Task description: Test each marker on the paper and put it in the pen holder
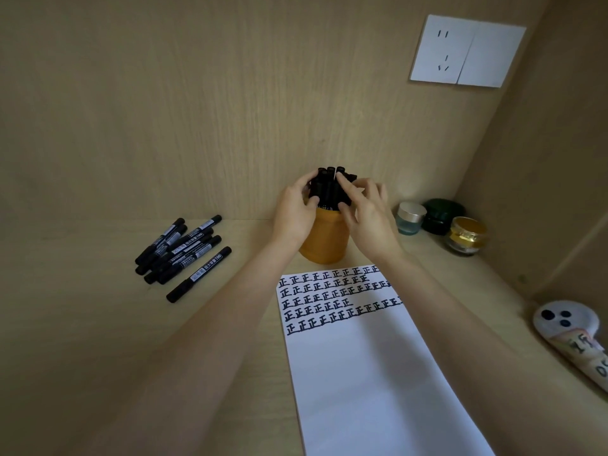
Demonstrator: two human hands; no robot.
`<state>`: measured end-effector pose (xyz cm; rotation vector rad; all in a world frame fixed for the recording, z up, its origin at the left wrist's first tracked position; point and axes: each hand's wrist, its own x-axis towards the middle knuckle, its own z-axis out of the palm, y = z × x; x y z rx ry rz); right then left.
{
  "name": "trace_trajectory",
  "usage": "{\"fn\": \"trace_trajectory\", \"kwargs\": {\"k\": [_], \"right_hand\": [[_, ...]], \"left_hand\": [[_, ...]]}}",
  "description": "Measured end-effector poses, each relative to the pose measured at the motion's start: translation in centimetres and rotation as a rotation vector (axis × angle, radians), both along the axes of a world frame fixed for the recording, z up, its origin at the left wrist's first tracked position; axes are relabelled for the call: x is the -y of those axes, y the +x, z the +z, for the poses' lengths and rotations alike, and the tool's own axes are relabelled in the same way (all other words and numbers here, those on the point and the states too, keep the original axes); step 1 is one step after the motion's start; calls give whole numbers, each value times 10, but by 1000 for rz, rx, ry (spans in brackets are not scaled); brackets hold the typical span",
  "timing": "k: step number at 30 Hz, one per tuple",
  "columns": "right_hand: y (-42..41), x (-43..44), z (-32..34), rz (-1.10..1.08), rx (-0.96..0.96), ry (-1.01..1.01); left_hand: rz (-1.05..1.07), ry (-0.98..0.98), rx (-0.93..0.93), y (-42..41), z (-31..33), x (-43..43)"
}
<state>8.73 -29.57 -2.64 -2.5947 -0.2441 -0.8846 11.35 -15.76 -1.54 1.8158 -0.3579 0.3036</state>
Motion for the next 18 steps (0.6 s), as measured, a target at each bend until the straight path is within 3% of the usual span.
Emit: {"fn": "trace_trajectory", "kwargs": {"k": [3, 9, 15, 18], "right_hand": [[-7, -4, -3, -20, -4, 2], [-35, -17, -14, 47, 163, 138], [-57, -42, -38, 250, -6, 233], [-66, -51, -42, 314, -134, 341]], "left_hand": [[24, 1, -11, -4, -1, -8], [147, 80, 22, -29, -14, -38], [276, 249, -17, -60, -41, -96], [361, 434, 11, -73, -58, -124]]}}
